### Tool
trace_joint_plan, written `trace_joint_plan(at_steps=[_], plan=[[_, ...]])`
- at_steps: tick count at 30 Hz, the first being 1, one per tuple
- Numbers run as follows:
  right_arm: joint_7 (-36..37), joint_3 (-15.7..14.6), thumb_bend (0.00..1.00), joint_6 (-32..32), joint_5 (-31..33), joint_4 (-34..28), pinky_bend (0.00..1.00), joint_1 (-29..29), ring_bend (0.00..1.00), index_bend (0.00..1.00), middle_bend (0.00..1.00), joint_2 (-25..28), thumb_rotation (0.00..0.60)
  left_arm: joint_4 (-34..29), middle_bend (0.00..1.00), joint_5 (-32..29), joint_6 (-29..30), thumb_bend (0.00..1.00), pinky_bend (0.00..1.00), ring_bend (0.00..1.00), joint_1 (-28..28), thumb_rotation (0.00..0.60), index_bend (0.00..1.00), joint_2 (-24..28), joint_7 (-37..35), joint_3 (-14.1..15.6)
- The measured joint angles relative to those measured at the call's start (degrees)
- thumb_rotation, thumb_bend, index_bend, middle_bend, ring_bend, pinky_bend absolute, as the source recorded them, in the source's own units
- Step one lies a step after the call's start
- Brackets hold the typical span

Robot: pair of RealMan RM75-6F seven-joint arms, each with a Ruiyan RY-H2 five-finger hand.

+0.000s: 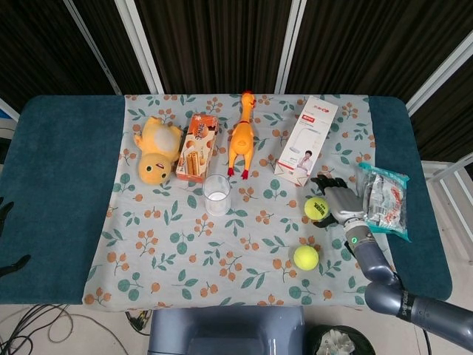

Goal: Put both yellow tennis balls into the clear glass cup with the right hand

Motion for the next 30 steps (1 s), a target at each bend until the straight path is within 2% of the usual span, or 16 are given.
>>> trace_joint_plan(at_steps=[7, 15, 19, 23, 27, 30], plan=[[-1.6, -1.3, 0.16, 0.2, 2.5, 3.0, 0.01, 1.5, 0.20, 0.20, 0.11, -2.8, 0.600, -0.2, 0.00, -0.1, -0.1, 0.06, 0.10, 0.00, 0.0, 0.600, 0.07, 0.1, 0.1, 0.0], [-2.0, -2.1, 0.16, 0.6, 3.2, 5.2, 0.06, 2.1, 0.27, 0.26, 0.17, -4.4, 0.600, -0.3, 0.00, -0.2, -0.2, 0.06, 0.11, 0.00, -0.1, 0.600, 0.07, 0.1, 0.4, 0.0], [-1.9, -2.1, 0.20, 1.0, 3.3, 6.2, 0.09, 2.3, 0.30, 0.30, 0.20, -5.3, 0.600, -0.3, 0.00, -0.3, -0.3, 0.06, 0.11, 0.00, -0.1, 0.600, 0.07, 0.1, 0.3, -0.1], [-1.7, -1.9, 0.25, 1.4, 3.4, 7.3, 0.20, 2.6, 0.36, 0.35, 0.28, -6.1, 0.600, -0.3, 0.00, -0.3, -0.3, 0.06, 0.11, 0.00, -0.1, 0.600, 0.08, 0.2, 0.3, 0.0], [-1.0, -1.7, 0.29, 2.1, 3.3, 8.5, 0.31, 2.6, 0.39, 0.38, 0.30, -7.3, 0.600, -0.3, 0.00, -0.1, -0.1, 0.06, 0.12, 0.00, -0.1, 0.600, 0.08, 0.3, 0.1, 0.0], [-1.0, -1.7, 0.36, 2.2, 3.4, 9.4, 0.38, 2.8, 0.44, 0.42, 0.34, -7.9, 0.600, -0.3, 0.00, -0.2, -0.1, 0.06, 0.12, 0.00, 0.0, 0.600, 0.09, 0.3, 0.0, -0.1]])
